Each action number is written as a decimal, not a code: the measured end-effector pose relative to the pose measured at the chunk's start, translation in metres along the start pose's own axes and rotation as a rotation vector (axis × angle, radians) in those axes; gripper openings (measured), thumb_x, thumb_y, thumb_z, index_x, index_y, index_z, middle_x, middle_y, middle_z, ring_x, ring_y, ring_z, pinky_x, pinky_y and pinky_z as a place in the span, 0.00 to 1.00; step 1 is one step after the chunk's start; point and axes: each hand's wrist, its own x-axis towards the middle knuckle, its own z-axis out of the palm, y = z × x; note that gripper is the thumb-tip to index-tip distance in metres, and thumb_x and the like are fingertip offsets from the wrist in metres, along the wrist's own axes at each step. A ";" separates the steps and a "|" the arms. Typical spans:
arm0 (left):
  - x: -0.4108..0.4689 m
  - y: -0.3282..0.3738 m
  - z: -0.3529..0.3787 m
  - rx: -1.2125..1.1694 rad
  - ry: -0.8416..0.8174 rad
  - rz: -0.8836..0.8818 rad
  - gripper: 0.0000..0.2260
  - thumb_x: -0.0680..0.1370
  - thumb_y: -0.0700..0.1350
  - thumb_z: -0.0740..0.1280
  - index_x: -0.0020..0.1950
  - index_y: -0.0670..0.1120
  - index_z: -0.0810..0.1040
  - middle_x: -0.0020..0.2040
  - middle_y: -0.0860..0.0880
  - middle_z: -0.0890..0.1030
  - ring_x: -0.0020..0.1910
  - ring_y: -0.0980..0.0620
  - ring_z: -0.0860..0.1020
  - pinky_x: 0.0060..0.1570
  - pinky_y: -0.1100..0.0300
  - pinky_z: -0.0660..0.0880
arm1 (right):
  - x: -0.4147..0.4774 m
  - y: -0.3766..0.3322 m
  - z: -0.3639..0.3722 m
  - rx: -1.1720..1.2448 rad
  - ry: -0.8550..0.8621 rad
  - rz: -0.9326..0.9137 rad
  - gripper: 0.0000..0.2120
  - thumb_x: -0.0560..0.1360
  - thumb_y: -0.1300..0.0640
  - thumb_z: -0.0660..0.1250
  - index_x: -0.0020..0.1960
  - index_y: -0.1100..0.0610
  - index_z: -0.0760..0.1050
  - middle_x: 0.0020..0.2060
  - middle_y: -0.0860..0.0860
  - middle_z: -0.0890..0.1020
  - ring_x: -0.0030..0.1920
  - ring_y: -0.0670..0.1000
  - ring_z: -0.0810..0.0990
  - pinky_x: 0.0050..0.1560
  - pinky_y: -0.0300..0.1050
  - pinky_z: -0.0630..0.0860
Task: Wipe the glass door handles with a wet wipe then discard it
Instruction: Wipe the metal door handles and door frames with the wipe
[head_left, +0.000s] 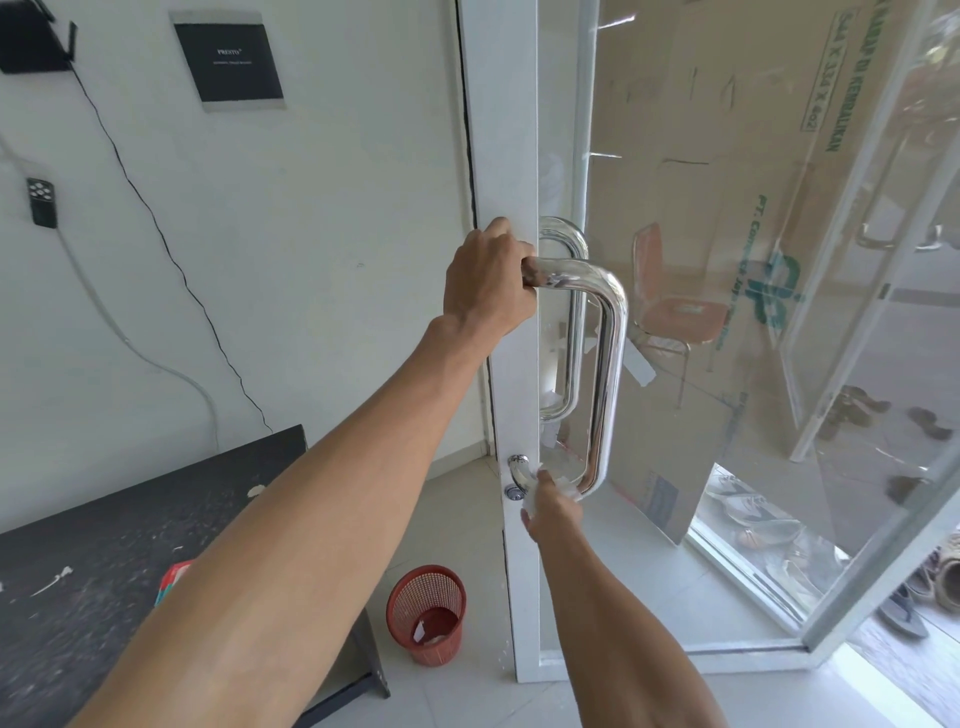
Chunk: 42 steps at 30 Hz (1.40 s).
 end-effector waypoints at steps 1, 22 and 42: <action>0.000 -0.001 0.000 0.003 0.001 0.003 0.08 0.73 0.41 0.66 0.48 0.47 0.84 0.48 0.46 0.76 0.46 0.43 0.75 0.42 0.54 0.73 | 0.003 0.001 0.002 0.022 -0.045 0.026 0.23 0.70 0.49 0.75 0.55 0.61 0.69 0.49 0.56 0.75 0.50 0.58 0.77 0.53 0.54 0.80; 0.009 -0.011 0.012 -0.020 0.023 0.000 0.10 0.73 0.41 0.67 0.51 0.47 0.84 0.50 0.46 0.76 0.47 0.44 0.76 0.42 0.56 0.70 | -0.037 -0.004 -0.002 -1.240 0.198 -1.092 0.14 0.73 0.58 0.69 0.58 0.59 0.74 0.52 0.54 0.80 0.54 0.56 0.78 0.48 0.48 0.74; 0.007 -0.011 0.011 -0.049 0.034 -0.010 0.11 0.73 0.40 0.69 0.53 0.48 0.85 0.51 0.46 0.77 0.47 0.43 0.76 0.42 0.56 0.71 | -0.020 -0.014 -0.011 -1.893 0.087 -1.360 0.15 0.70 0.71 0.57 0.34 0.53 0.69 0.27 0.49 0.72 0.30 0.53 0.76 0.75 0.58 0.53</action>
